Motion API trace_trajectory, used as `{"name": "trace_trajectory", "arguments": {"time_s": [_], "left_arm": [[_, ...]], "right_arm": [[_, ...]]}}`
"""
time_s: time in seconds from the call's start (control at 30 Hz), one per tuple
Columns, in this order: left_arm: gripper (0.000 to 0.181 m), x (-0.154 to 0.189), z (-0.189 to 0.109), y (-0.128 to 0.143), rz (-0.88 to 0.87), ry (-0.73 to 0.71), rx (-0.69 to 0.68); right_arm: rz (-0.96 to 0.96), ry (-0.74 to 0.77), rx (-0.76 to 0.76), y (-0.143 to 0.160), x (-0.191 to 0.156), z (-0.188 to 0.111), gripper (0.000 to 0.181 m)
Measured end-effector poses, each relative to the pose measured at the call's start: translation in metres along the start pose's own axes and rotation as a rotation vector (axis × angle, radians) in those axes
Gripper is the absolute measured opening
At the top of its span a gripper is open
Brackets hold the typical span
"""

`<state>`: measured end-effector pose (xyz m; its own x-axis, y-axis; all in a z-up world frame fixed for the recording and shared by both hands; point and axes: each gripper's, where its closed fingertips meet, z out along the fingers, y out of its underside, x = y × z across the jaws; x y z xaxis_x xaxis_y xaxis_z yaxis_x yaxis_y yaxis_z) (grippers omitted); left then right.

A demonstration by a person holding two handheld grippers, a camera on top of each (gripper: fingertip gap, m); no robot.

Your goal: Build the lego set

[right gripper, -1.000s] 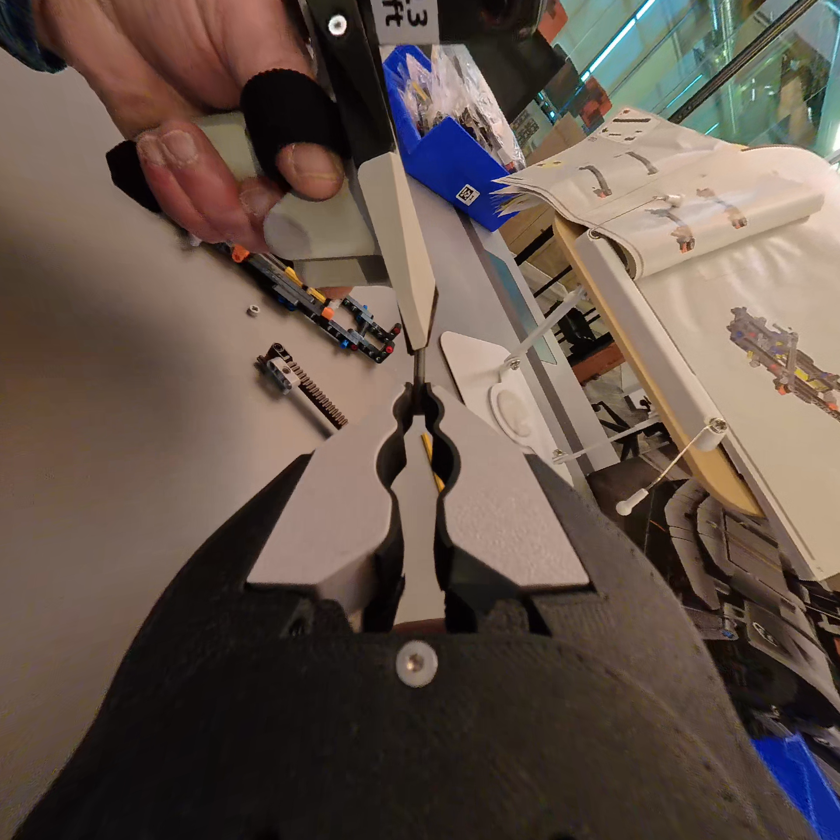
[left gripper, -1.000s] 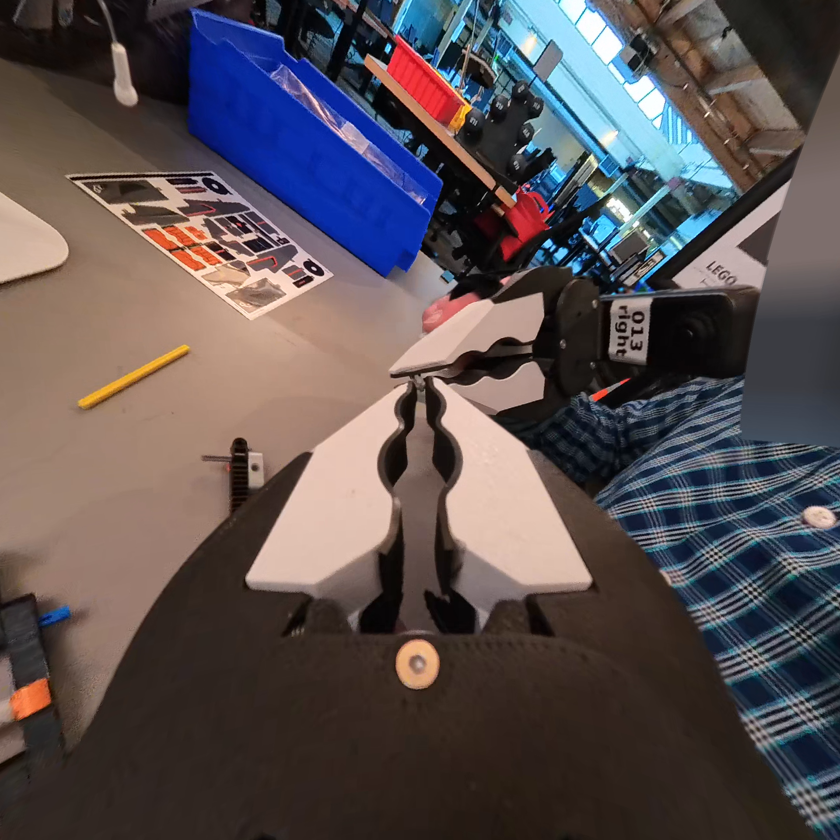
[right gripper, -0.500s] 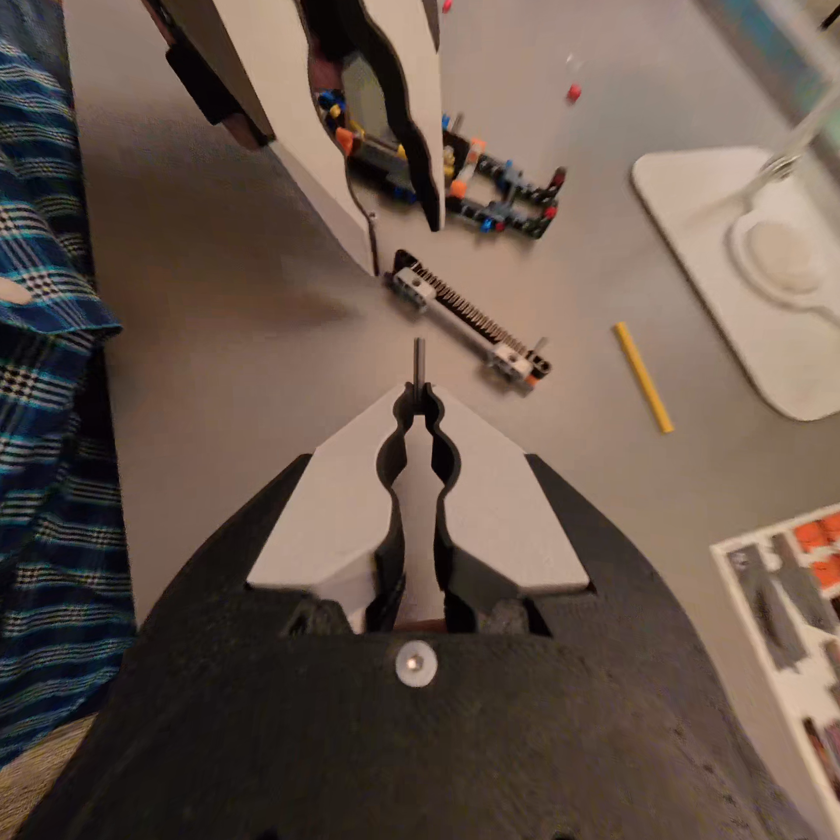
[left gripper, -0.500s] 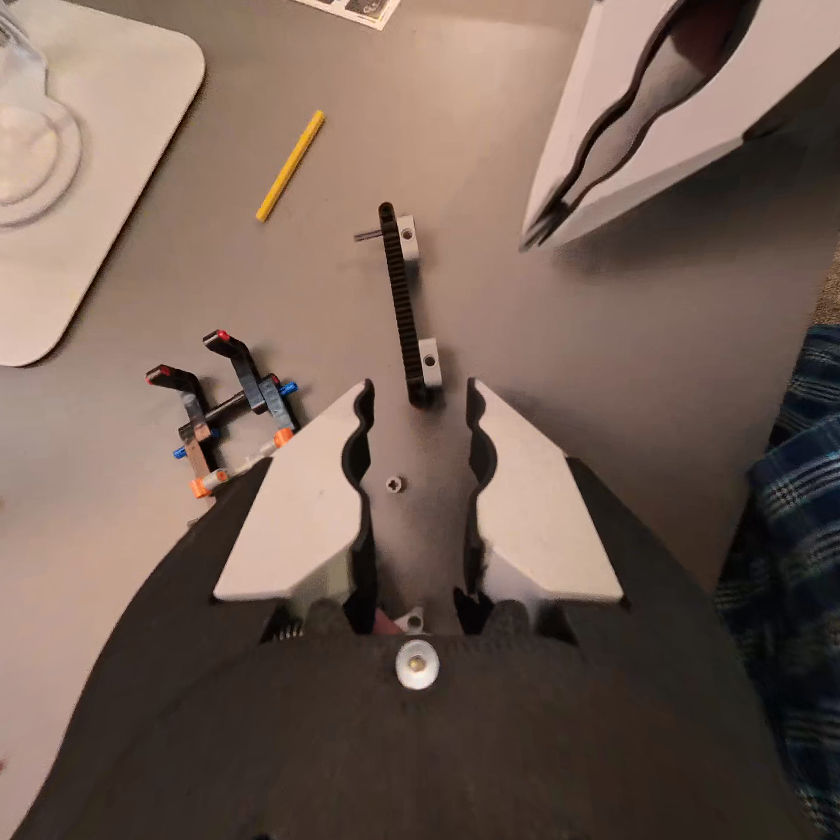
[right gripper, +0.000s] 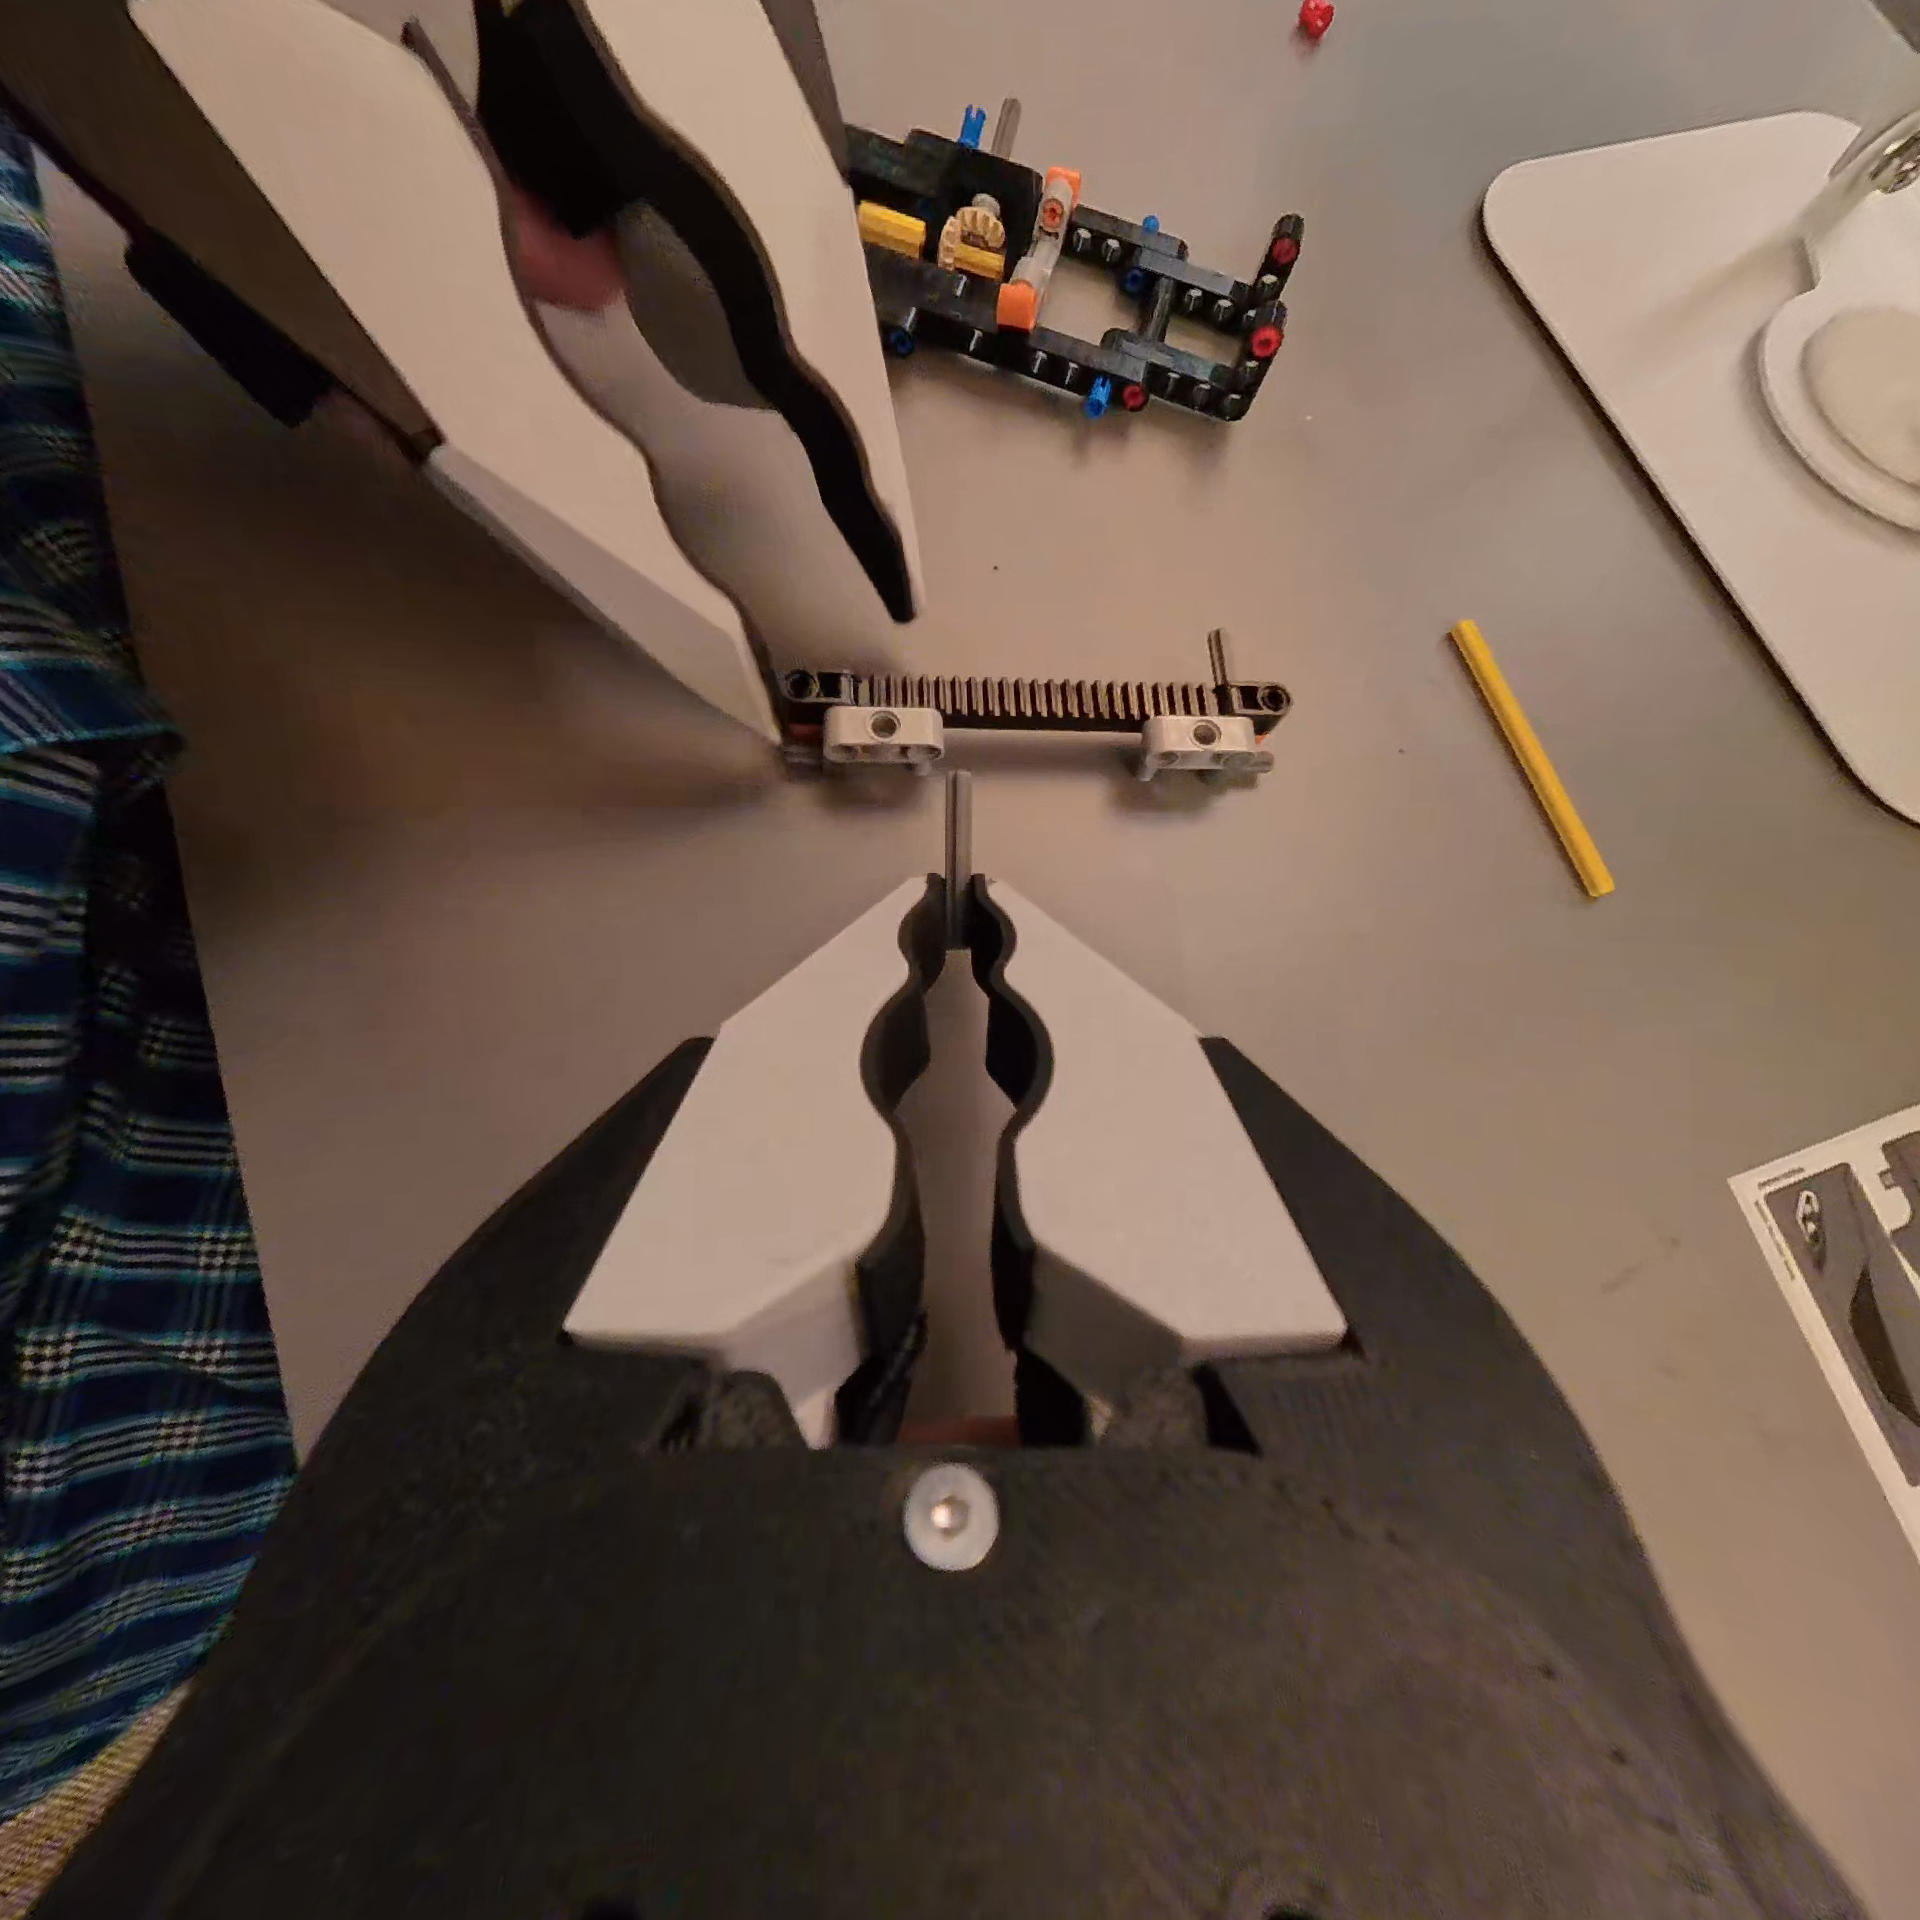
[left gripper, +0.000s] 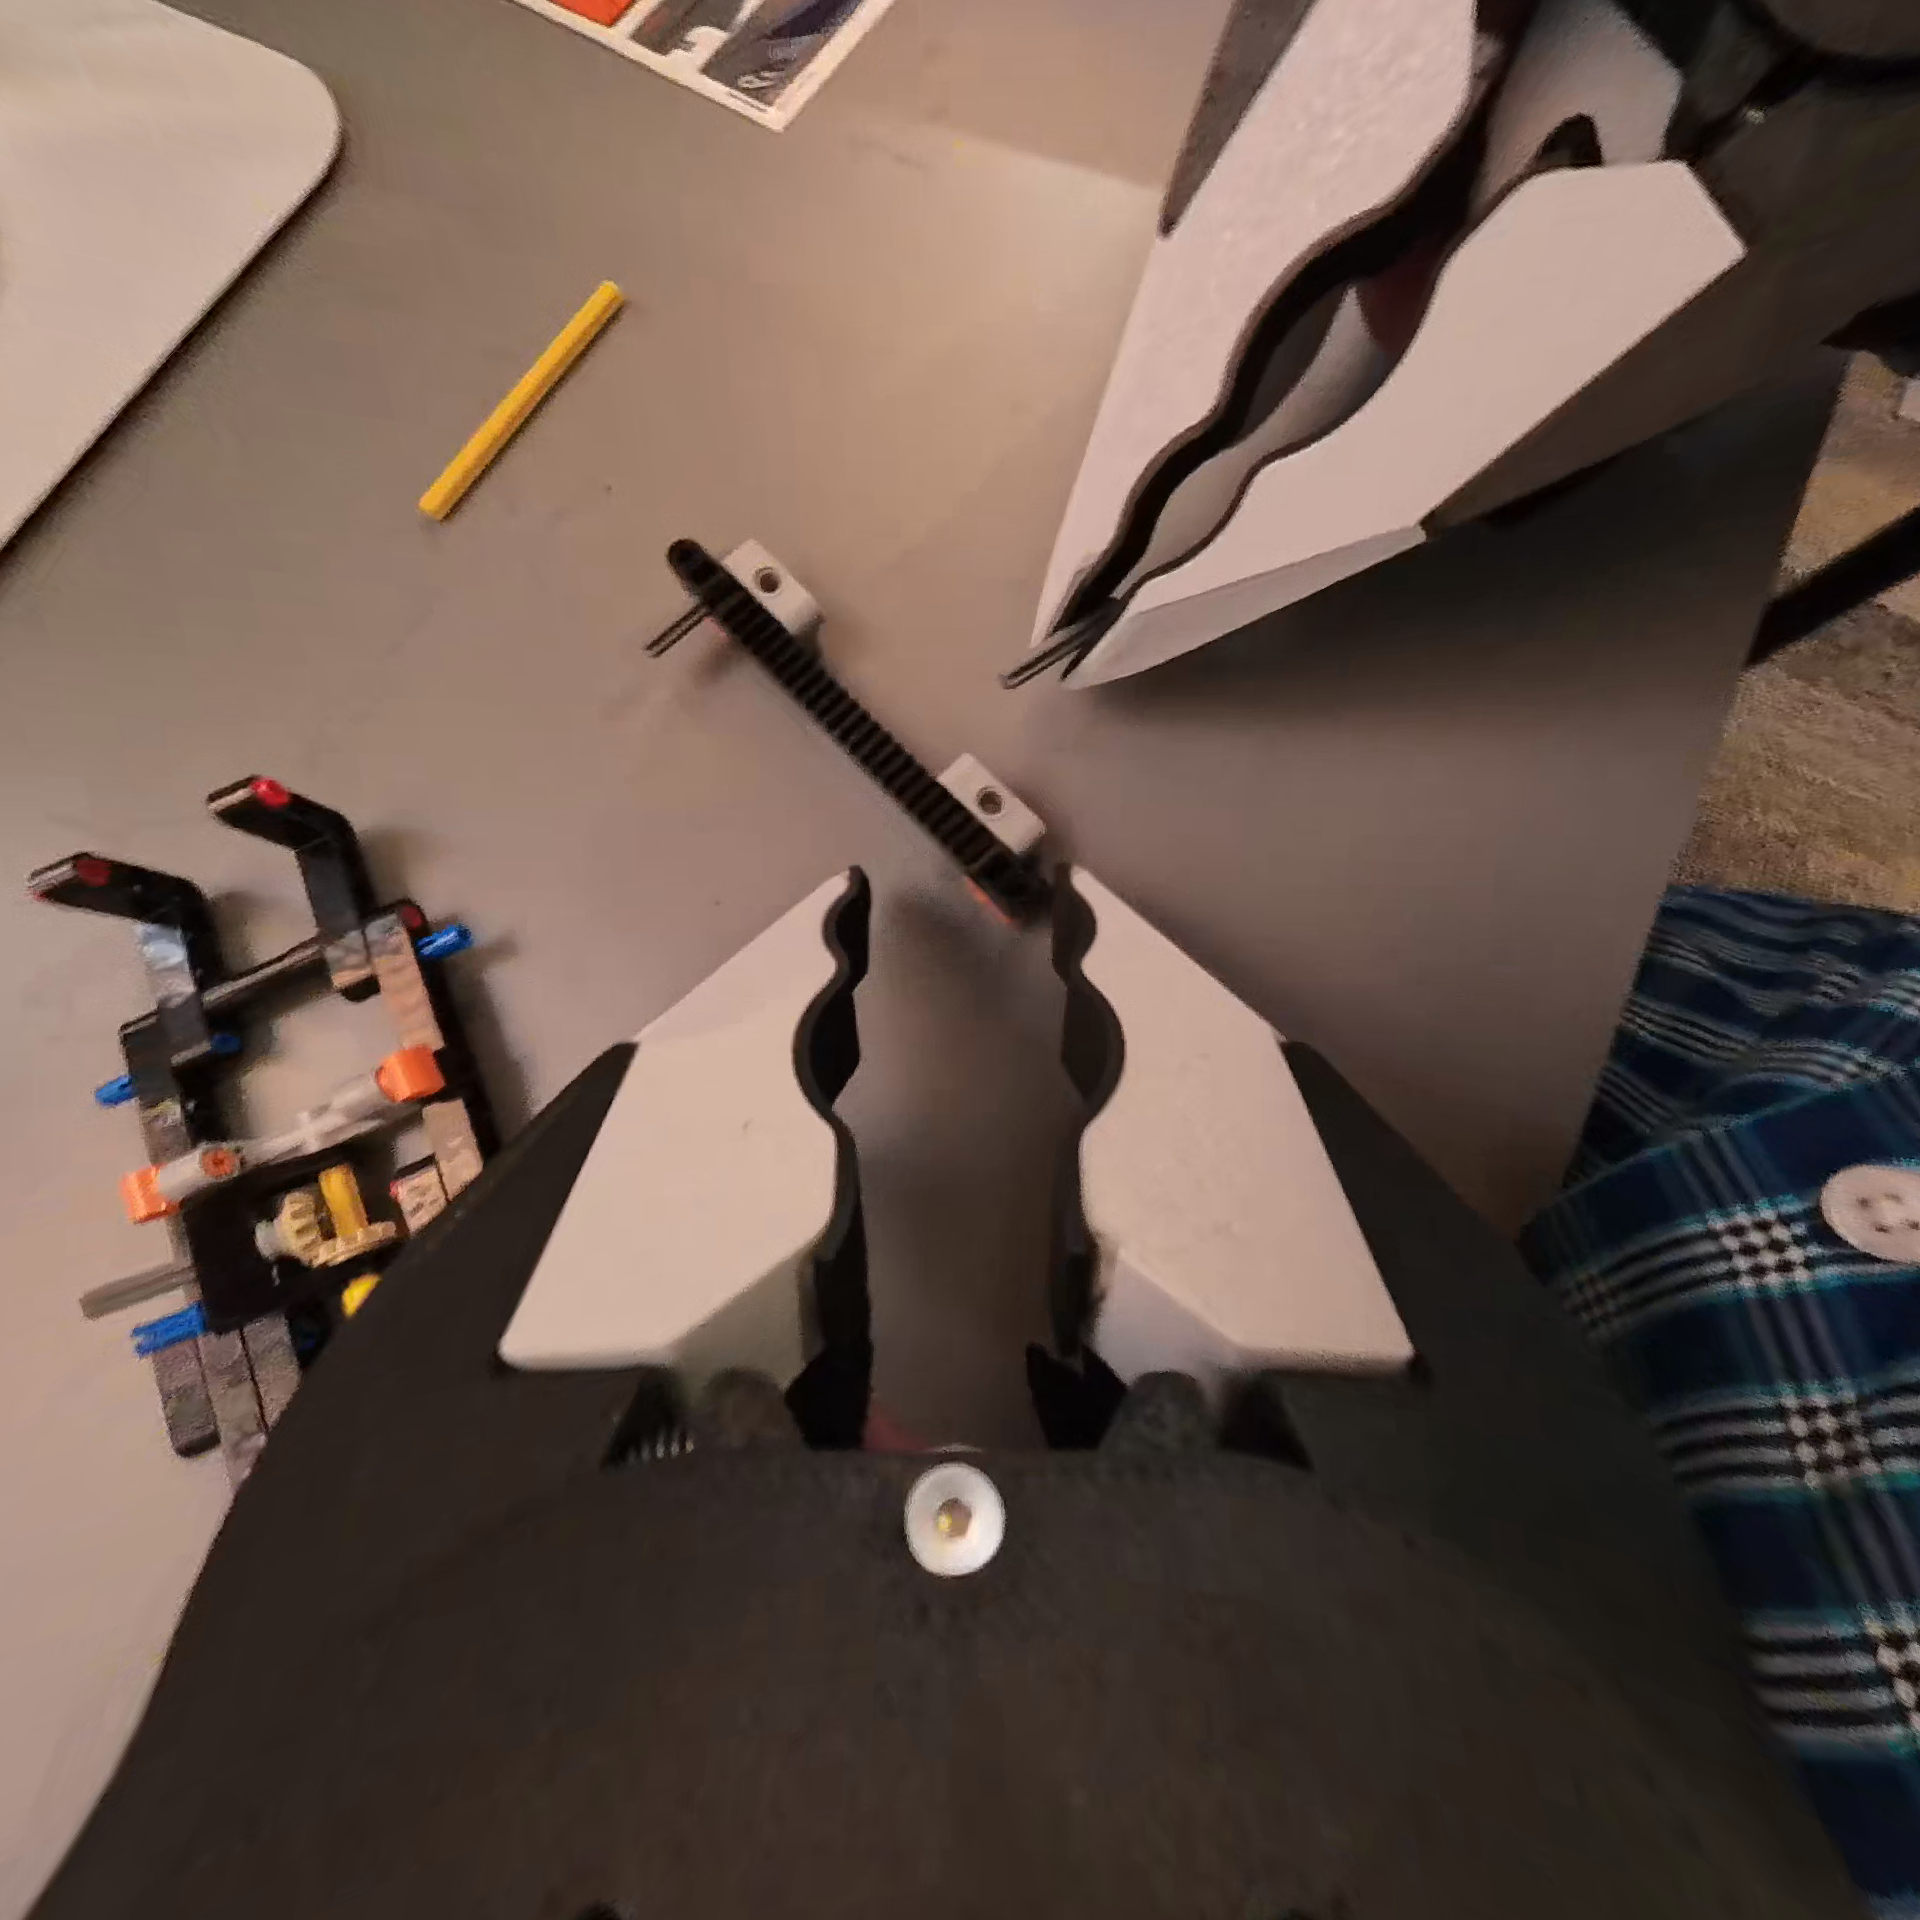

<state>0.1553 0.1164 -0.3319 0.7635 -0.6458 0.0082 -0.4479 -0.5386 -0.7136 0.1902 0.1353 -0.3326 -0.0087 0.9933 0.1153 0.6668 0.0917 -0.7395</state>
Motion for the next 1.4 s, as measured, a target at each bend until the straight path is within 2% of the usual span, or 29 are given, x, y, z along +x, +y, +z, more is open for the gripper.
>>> {"name": "trace_trajectory", "arguments": {"time_s": [0.03,0.17,0.63,0.93,1.4], "left_arm": [[0.032,-0.002,0.0,0.0,-0.025,-0.009,0.01],[0.031,-0.002,0.005,0.001,-0.052,-0.03,0.023],[0.027,0.009,0.009,-0.004,-0.044,0.052,0.047],[0.024,0.013,0.007,-0.001,-0.017,0.061,0.037],[0.014,0.011,0.008,0.0,0.008,0.047,0.031]], "right_arm": [[-0.014,0.011,-0.008,0.002,0.001,0.0,0.001],[-0.073,0.03,-0.025,0.003,0.002,0.002,0.001],[-0.168,0.071,-0.085,0.003,0.001,0.006,0.001],[-0.142,-0.038,-0.126,0.007,-0.019,0.001,0.001],[0.001,-0.194,-0.179,0.003,-0.021,0.006,0.001]]}}
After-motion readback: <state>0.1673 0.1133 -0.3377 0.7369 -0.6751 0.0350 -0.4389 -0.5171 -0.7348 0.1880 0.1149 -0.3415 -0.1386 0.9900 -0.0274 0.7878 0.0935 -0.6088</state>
